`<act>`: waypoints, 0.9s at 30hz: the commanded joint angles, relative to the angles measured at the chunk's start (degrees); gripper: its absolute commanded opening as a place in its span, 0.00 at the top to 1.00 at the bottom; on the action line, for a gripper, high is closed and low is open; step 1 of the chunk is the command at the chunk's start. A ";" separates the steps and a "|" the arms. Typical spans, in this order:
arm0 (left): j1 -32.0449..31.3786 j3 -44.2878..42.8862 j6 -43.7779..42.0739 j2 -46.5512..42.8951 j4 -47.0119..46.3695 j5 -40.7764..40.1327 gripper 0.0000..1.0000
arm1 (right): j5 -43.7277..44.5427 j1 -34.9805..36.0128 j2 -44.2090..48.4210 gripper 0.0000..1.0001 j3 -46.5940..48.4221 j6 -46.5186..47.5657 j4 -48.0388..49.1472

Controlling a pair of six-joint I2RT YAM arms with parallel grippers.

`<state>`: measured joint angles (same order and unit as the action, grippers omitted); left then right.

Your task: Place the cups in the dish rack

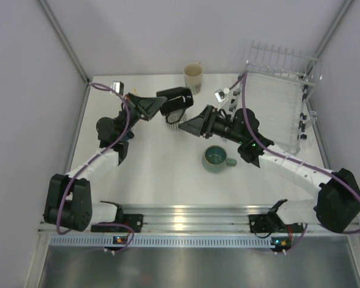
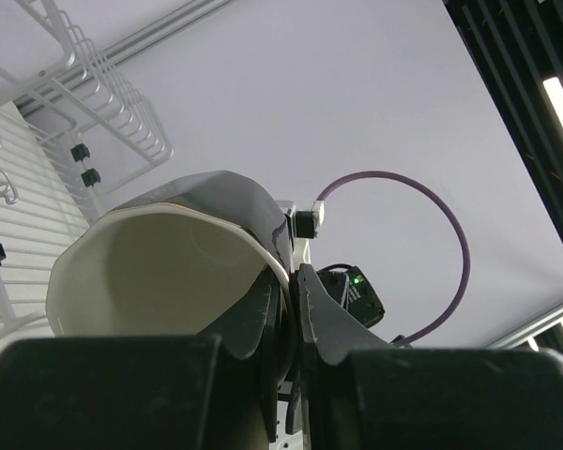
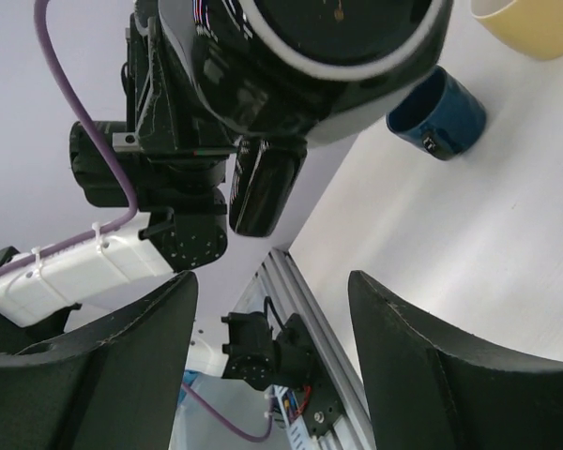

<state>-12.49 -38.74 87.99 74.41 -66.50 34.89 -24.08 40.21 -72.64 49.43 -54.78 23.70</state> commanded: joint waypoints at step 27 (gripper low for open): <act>-4.91 4.11 -0.01 -4.63 -14.53 -2.46 1.00 | -0.27 5.23 -8.92 0.71 7.35 -10.08 15.93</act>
<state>-15.86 -34.48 88.60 72.01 -69.25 32.75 -22.48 43.72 -81.30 53.71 -63.96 33.04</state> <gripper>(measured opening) 0.122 0.319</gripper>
